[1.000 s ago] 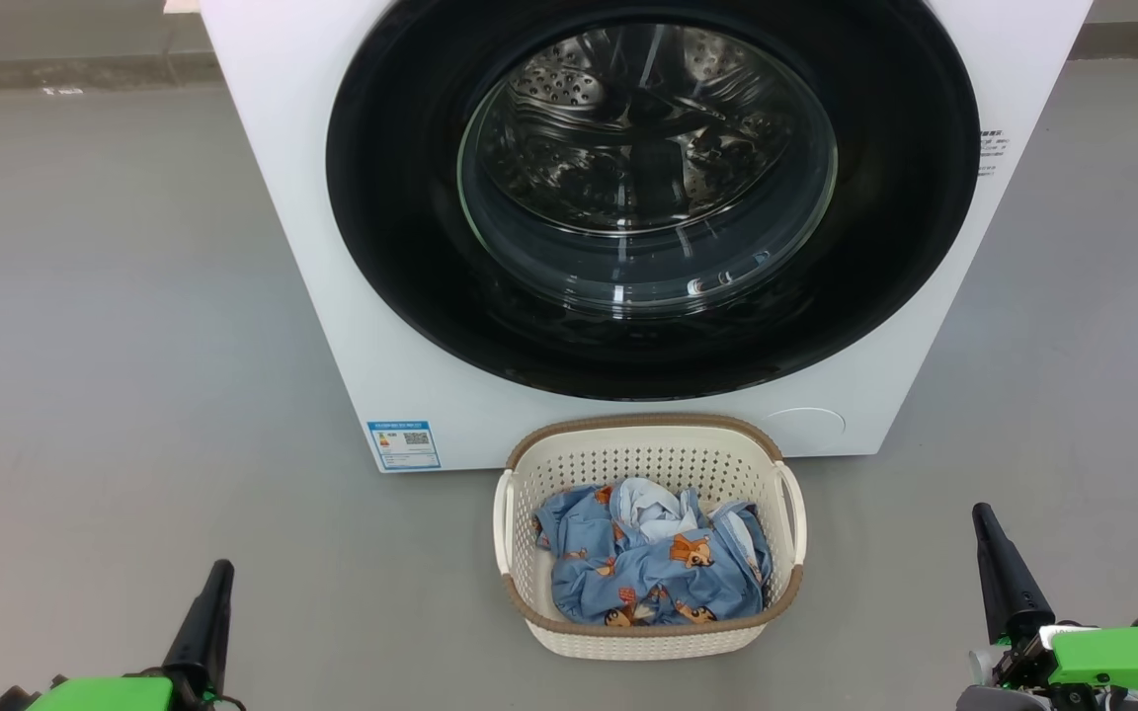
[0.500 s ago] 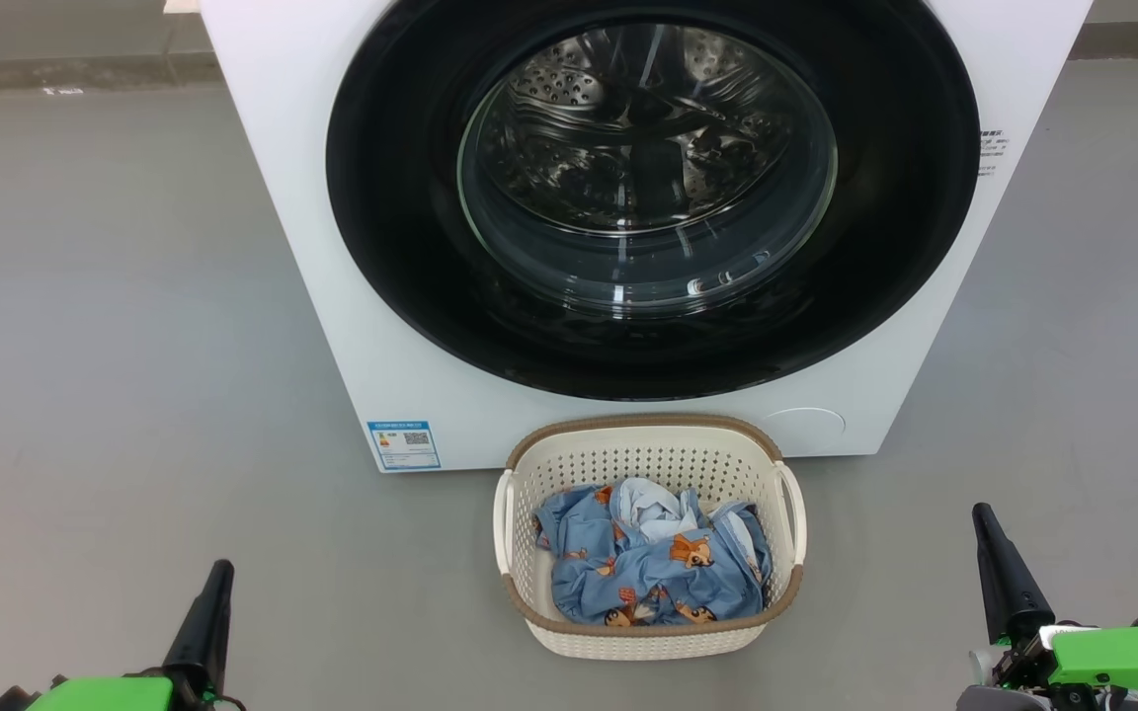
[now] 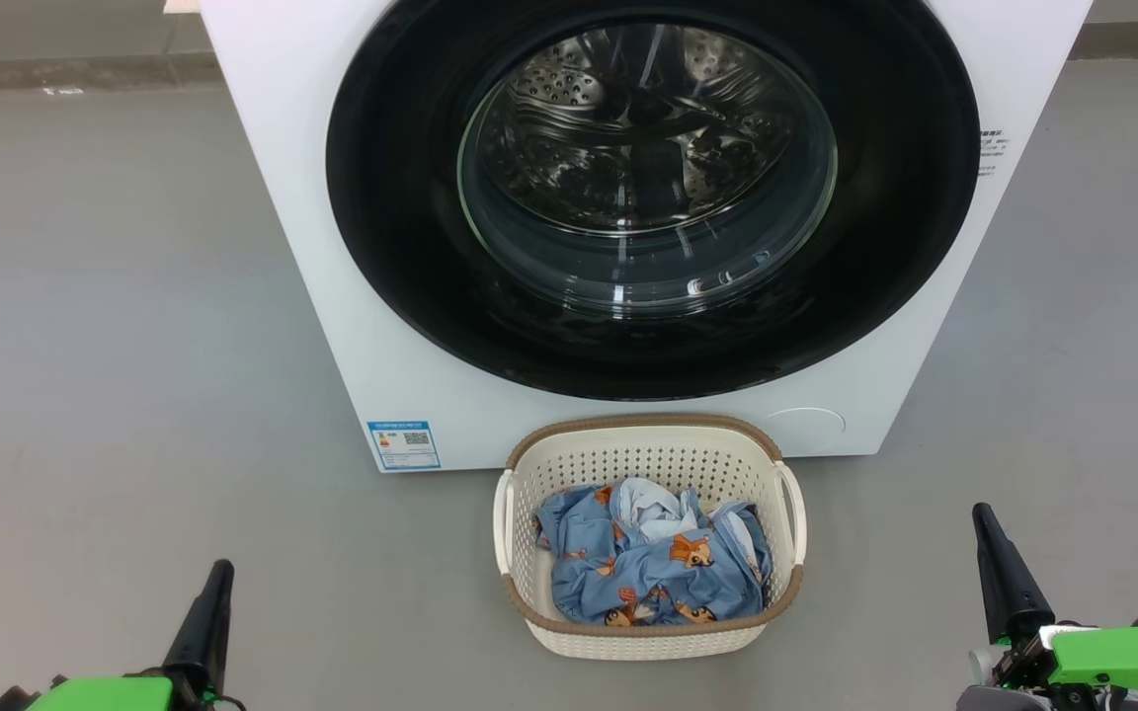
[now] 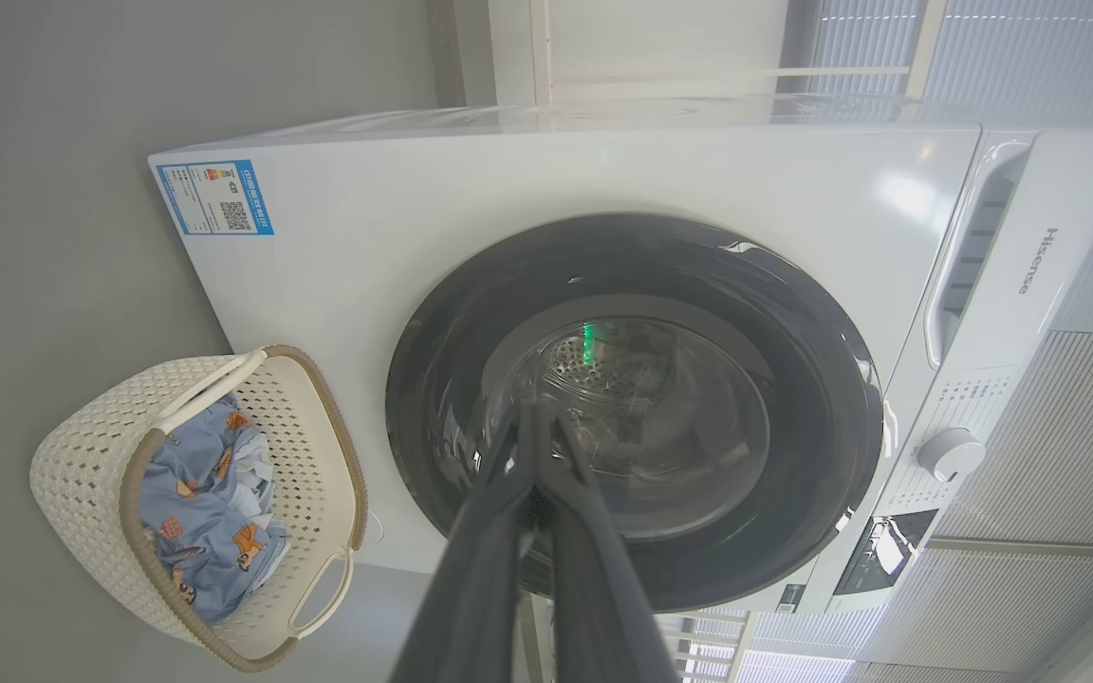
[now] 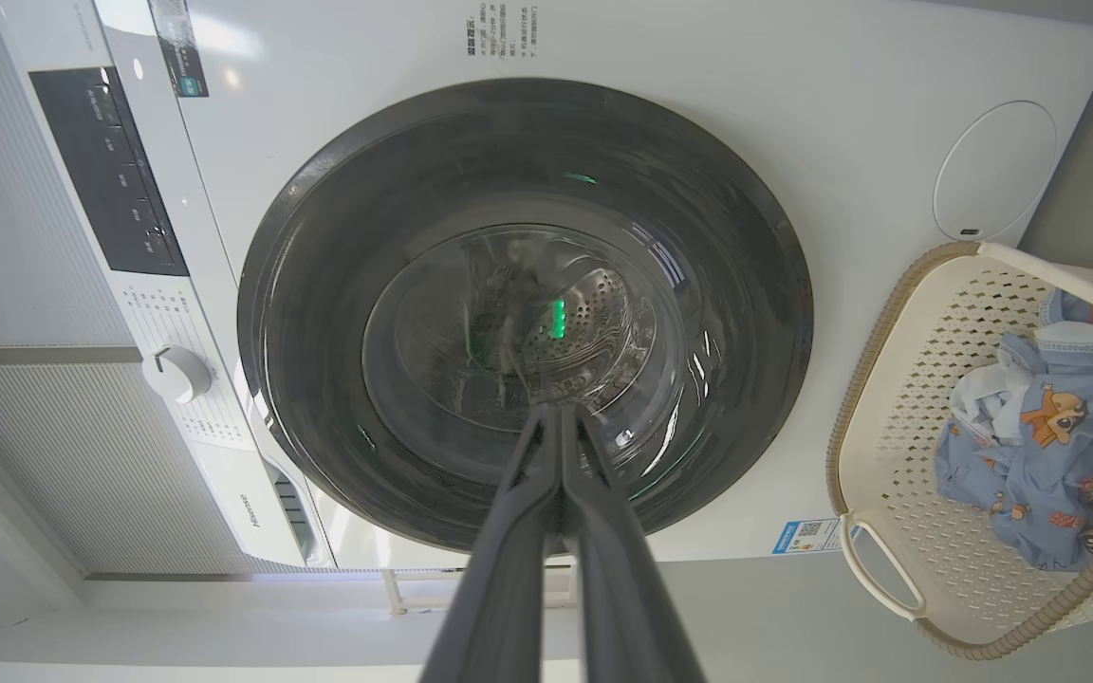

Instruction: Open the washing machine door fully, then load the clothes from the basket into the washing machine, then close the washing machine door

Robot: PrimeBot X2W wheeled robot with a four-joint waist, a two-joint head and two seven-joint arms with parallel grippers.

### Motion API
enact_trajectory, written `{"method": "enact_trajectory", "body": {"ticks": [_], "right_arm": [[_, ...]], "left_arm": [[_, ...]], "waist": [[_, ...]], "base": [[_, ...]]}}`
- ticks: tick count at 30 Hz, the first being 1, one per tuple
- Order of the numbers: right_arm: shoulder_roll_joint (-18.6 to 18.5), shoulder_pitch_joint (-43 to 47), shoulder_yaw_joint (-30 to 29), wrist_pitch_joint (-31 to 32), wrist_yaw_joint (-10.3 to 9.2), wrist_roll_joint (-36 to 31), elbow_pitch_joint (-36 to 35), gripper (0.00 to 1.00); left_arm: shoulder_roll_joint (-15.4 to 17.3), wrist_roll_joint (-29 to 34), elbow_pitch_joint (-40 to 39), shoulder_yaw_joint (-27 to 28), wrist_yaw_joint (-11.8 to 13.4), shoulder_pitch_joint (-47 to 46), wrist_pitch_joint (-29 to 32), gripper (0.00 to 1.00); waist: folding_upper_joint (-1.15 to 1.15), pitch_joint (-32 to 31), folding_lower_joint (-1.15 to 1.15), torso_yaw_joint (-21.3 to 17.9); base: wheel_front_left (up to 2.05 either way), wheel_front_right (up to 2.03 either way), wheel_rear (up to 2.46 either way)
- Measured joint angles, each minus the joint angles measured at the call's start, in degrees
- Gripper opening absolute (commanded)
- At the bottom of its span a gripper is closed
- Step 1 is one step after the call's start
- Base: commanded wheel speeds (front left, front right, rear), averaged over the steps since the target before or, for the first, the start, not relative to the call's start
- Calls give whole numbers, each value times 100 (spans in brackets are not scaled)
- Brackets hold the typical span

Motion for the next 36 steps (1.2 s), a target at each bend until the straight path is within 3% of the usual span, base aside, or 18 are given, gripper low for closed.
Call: {"method": "enact_trajectory", "body": {"ticks": [36], "right_arm": [[0, 0, 0, 0, 0, 0, 0, 0]], "left_arm": [[0, 0, 0, 0, 0, 0, 0, 0]], "waist": [[0, 0, 0, 0]], "base": [[0, 0, 0]]}}
